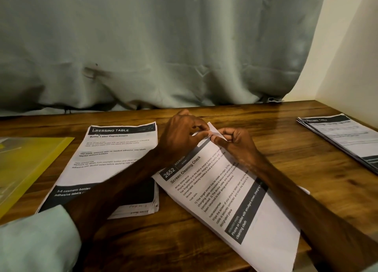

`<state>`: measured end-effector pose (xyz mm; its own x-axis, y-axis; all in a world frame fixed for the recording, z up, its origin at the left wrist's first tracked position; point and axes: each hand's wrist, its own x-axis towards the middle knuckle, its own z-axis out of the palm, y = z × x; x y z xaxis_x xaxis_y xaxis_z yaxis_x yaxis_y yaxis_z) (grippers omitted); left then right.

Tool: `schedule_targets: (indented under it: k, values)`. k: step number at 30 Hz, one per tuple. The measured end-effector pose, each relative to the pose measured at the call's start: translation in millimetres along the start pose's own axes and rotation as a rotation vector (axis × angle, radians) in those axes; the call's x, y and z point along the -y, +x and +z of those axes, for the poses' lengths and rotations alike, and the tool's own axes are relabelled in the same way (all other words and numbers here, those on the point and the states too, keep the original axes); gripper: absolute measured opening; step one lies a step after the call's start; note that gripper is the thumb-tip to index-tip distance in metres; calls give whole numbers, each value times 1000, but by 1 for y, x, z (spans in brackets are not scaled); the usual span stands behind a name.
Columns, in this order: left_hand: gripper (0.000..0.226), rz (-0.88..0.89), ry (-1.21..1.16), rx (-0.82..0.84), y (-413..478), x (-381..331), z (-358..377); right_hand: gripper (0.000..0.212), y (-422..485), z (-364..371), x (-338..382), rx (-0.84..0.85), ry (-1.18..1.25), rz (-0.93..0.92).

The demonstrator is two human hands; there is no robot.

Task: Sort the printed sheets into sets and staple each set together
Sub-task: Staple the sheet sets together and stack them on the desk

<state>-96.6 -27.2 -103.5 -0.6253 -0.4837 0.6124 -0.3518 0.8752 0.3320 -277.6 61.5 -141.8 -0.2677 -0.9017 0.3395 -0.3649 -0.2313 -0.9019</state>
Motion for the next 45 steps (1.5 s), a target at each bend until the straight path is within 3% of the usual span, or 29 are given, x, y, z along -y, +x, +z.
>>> schedule_targets:
  k: [10, 16, 19, 23, 31, 39, 45]
  values:
    - [17, 90, -7, -13, -2, -4, 0, 12, -2, 1, 0, -1, 40, 16]
    - [18, -74, -168, -47, -1, -9, 1, 13, -4, 0, 2, 4, 40, 10]
    - [7, -160, -198, -97, 0, -5, 4, 12, -4, 0, 4, 11, 37, 7]
    - [34, -219, -156, -82, -4, -3, 9, 16, -4, 1, 3, 18, -13, -20]
    - [9, -100, -118, -109, -3, -2, 6, 13, -6, 4, 7, 28, -30, -26]
    - [14, 32, -44, -64, -7, -8, 1, 11, -6, 3, 5, 28, -1, -20]
    - [8, 6, 14, -173, -8, -4, 10, 13, -5, 3, 3, 35, 49, 4]
